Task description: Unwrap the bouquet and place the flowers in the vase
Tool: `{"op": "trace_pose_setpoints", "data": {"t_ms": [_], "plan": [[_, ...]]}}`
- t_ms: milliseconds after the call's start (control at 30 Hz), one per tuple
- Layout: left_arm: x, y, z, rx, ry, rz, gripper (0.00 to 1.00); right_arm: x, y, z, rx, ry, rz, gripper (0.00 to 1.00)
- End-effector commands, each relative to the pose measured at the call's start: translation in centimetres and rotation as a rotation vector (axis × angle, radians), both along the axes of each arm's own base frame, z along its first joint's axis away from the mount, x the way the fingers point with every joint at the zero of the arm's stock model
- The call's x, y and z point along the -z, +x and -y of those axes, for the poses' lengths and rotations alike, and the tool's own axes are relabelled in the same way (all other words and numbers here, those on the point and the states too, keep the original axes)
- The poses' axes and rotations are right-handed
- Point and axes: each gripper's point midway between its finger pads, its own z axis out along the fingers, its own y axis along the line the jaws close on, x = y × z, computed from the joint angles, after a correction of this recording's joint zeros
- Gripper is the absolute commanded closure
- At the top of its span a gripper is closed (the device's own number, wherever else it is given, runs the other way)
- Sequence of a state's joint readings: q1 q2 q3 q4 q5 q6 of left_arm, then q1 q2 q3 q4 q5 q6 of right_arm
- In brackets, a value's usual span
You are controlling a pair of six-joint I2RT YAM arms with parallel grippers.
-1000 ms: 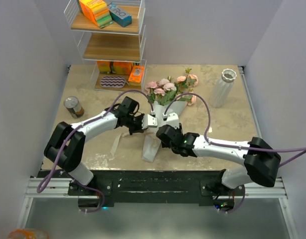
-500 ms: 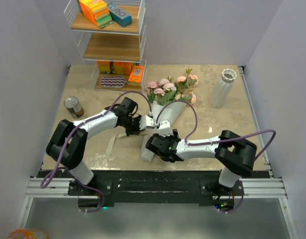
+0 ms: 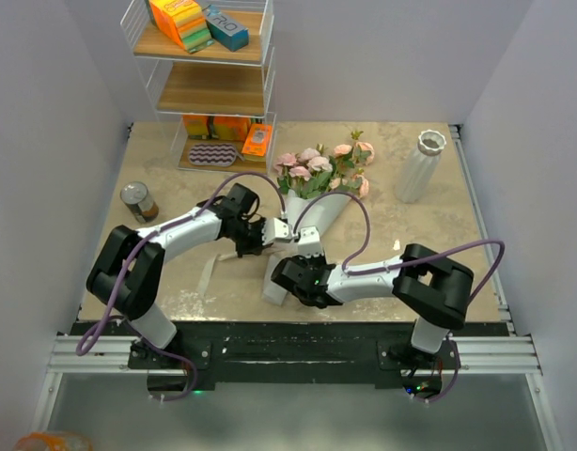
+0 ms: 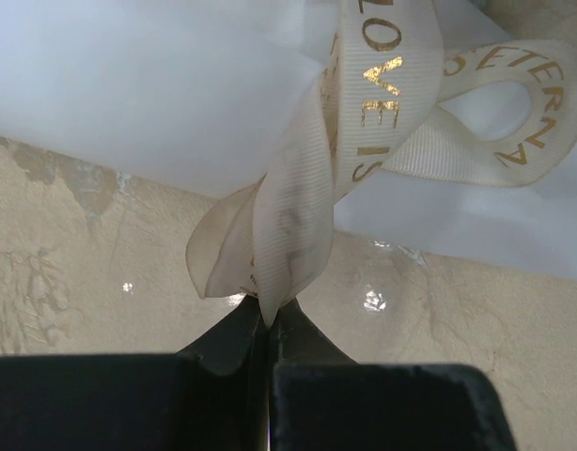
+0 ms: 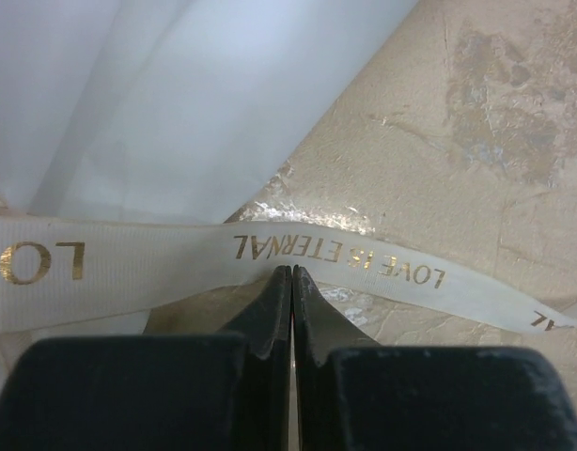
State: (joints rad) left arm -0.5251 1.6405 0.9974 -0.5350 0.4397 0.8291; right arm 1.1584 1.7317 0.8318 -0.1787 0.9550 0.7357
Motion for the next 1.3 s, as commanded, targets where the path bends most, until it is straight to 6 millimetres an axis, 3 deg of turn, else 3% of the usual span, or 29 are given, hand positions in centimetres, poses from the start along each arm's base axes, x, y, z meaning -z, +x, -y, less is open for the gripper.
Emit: {"op": "trace_pose_setpoints", "data": {"t_ms": [0,200,367,433,467,700,967,1133,1233,1267], "plan": [[-3.5,0.7,3.1,0.046,-0.129,0.051,1.00,-1.9,-0.4,0.8,0.020,0.019,0.052,1.00],[-4.7,0.6,3.2,0.037,-0.144,0.050,1.00,-4.1,-0.9,2.4,0.045,0.075,0.082,1.00],[-4.9,1.0,3.3,0.030,-0.142,0.063,1.00,-4.2,-1.4,2.4,0.004,0.061,0.053,0.97],[-4.8,1.2,3.3,0.027,-0.140,0.066,1.00,-3.7,-1.5,2.0,-0.009,0.049,0.030,0.75],[-4.9,1.4,3.3,0.027,-0.136,0.071,1.00,-3.4,-1.4,2.1,-0.003,0.032,0.027,0.58],[-4.5,1.5,3.4,0.033,-0.135,0.070,1.00,-1.3,-0.3,1.1,-0.004,-0.048,0.064,0.36],[-3.8,1.1,2.5,0.031,-0.122,0.065,1.00,1.4,0.5,0.0,-0.031,-0.043,0.100,0.36],[-3.3,0.9,2.2,0.039,-0.107,0.052,1.00,3.0,0.8,0.5,0.005,-0.044,0.132,0.43],[-3.1,0.9,2.2,0.039,-0.101,0.048,1.00,2.8,0.5,1.2,0.035,-0.008,0.141,0.60],[-3.1,0.9,2.1,0.038,-0.098,0.046,1.00,2.7,0.4,1.4,0.043,0.004,0.145,0.76]]}}
